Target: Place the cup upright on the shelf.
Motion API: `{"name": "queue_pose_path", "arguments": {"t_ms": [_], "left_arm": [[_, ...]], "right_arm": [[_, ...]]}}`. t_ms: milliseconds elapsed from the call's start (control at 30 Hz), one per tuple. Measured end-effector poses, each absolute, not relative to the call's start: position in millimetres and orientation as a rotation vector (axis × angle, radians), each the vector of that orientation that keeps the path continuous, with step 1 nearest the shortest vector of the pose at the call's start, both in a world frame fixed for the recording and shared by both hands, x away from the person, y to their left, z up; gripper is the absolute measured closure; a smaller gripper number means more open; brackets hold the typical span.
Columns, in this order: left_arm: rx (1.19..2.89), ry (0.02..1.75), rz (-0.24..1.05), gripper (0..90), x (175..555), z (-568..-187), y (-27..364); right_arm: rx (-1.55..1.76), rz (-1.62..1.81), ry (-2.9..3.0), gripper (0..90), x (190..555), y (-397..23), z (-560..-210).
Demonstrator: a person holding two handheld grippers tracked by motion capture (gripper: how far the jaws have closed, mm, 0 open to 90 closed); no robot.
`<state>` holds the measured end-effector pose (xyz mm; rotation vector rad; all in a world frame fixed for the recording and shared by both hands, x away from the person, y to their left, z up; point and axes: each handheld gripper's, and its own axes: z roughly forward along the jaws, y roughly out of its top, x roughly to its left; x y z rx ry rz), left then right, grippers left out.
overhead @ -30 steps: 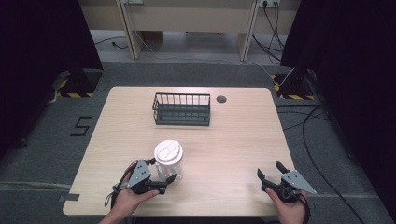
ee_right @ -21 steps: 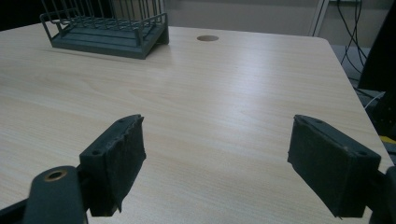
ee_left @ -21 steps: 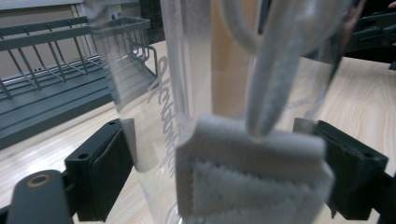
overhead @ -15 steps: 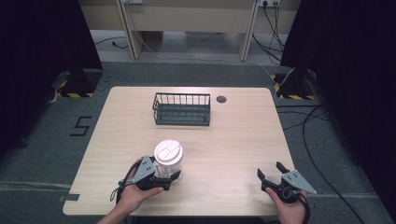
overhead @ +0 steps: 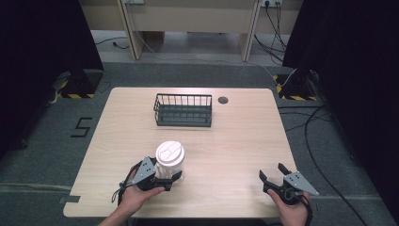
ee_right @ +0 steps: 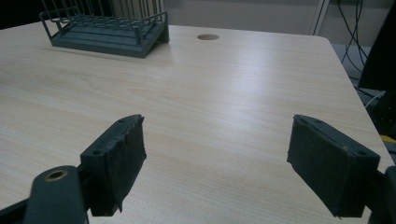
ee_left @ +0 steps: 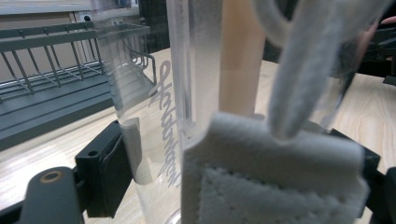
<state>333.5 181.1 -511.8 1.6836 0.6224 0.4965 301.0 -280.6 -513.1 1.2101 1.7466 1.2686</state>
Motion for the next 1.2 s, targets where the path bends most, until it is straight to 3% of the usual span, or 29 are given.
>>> {"name": "queue_pose_path", "arguments": {"t_ms": [1200], "left_arm": [[1.672,0.635,0.532,17.5,351,-485,181]], "right_arm": [[1.216,1.273,1.744,19.8,302,-282,-513]]}}
